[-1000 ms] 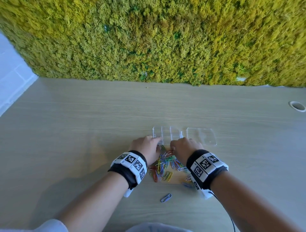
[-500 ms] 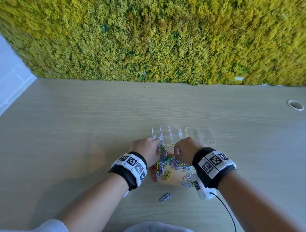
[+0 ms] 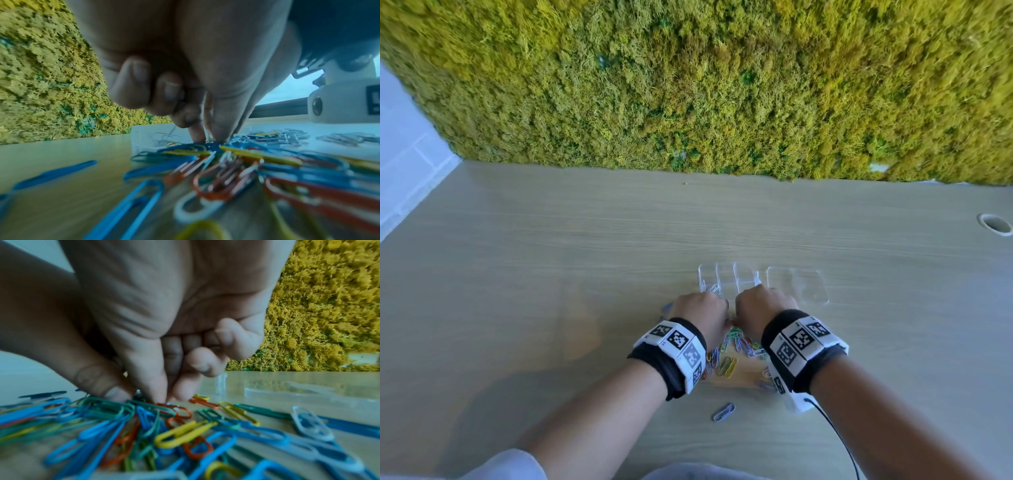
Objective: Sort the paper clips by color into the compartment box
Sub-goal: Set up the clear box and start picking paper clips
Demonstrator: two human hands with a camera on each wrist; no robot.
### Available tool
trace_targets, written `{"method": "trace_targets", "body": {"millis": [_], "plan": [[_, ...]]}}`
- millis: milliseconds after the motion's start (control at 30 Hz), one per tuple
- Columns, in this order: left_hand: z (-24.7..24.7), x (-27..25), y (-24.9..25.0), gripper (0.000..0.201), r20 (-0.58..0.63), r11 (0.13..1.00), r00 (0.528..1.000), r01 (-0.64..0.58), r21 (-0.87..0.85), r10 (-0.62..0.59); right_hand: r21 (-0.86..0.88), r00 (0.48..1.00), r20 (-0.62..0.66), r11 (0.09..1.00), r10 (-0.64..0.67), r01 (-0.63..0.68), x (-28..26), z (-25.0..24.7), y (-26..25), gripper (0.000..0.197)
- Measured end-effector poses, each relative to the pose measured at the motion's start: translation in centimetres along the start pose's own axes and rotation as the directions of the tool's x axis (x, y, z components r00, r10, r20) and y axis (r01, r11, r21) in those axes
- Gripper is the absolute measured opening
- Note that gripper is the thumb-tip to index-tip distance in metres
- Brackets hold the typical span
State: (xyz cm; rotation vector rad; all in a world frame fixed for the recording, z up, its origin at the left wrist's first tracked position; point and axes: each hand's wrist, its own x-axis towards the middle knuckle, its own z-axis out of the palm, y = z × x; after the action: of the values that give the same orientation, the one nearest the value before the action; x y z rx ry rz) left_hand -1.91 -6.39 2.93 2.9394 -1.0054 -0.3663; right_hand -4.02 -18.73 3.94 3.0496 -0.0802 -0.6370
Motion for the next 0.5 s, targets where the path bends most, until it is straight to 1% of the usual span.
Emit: {"method": "trace_targets", "body": {"millis": [100, 200, 300, 367, 400, 433, 467, 500], "plan": [[-0.4, 0.3, 0.5, 0.022, 0.018, 1.0, 1.0, 0.014, 0.004, -0.014, 0.002, 1.0, 0.017, 1.0, -0.004, 0.004, 0.3, 0.0, 0.0, 0.018], [-0.4, 0.4, 0.3, 0.018, 0.042, 0.997, 0.998, 0.038, -0.073, -0.035, 0.044, 0.999, 0.042, 0.999, 0.006, -0.008, 0.7, 0.1, 0.2, 0.022], [-0.2, 0.2, -0.4, 0.017, 0.034, 0.963, 0.994, 0.107, -0.249, -0.102, 0.134, 0.997, 0.071, 0.991, -0.005, -0.004, 0.5, -0.3, 0.8, 0.022], [-0.1, 0.1, -1.1, 0.011, 0.028, 0.913, 0.99, 0.136, -0.384, -0.136, 0.183, 0.997, 0.074, 0.983, -0.021, 0.007, 0.0, -0.4, 1.3, 0.021], [-0.2, 0.1, -1.4, 0.008, 0.029, 0.877, 0.989, 0.145, -0.457, -0.148, 0.233, 0.999, 0.048, 0.973, -0.018, 0.006, -0.2, -0.1, 1.6, 0.018], [-0.3, 0.1, -1.7, 0.004, 0.035, 0.836, 0.986, 0.156, -0.527, -0.162, 0.338, 1.0, 0.027, 0.941, 0.009, -0.018, -0.3, 0.2, 2.1, 0.012], [-0.4, 0.0, -2.1, 0.003, 0.038, 0.793, 0.984, 0.161, -0.587, -0.172, 0.482, 0.999, 0.003, 0.876, 0.035, -0.032, -0.4, 0.5, 2.6, 0.006], [-0.5, 0.0, -2.5, 0.007, 0.046, 0.759, 0.984, 0.164, -0.631, -0.174, 0.611, 0.998, -0.013, 0.791, 0.055, -0.036, -0.6, 0.9, 3.1, 0.012]]}}
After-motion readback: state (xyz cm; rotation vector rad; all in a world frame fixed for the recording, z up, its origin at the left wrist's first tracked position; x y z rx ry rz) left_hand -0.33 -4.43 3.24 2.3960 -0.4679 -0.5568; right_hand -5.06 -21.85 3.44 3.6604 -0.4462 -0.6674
